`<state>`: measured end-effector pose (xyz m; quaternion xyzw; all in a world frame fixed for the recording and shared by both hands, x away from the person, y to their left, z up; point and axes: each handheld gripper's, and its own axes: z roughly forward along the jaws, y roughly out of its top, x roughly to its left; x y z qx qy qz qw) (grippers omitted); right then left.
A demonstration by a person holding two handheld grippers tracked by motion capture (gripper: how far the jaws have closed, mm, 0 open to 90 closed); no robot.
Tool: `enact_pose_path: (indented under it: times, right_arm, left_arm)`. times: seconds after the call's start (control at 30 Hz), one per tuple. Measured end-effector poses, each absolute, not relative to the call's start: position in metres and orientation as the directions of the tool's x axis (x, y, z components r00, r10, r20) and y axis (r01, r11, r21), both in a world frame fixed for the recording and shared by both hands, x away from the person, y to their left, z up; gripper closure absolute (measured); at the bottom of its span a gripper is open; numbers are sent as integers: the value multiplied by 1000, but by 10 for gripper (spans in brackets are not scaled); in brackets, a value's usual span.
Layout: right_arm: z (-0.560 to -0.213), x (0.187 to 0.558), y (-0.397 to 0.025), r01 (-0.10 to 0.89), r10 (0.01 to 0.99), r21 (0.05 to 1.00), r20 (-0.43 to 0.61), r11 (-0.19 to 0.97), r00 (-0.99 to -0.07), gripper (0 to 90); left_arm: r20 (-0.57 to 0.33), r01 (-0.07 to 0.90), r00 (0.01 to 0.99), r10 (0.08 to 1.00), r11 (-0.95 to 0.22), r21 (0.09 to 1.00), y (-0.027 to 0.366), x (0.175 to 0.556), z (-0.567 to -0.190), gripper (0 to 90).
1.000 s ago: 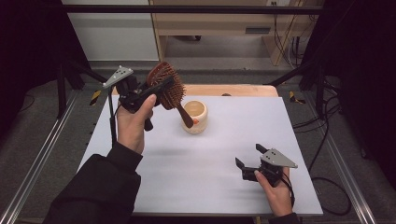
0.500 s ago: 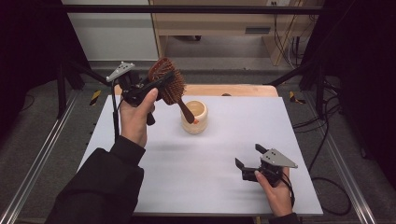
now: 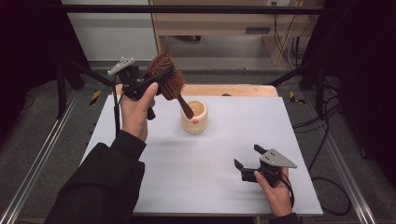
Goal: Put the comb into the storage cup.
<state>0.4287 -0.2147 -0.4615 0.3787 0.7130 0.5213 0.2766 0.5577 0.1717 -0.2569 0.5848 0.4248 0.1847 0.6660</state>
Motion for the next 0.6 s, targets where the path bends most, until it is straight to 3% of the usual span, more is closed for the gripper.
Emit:
enact_pose_path:
  times: [0.6]
  right_arm:
    - [-462,428,-215,249,825,953,1,169,-565,62]
  left_arm:
    - [-353,257,551,756,249,934,172,573,-262,500]
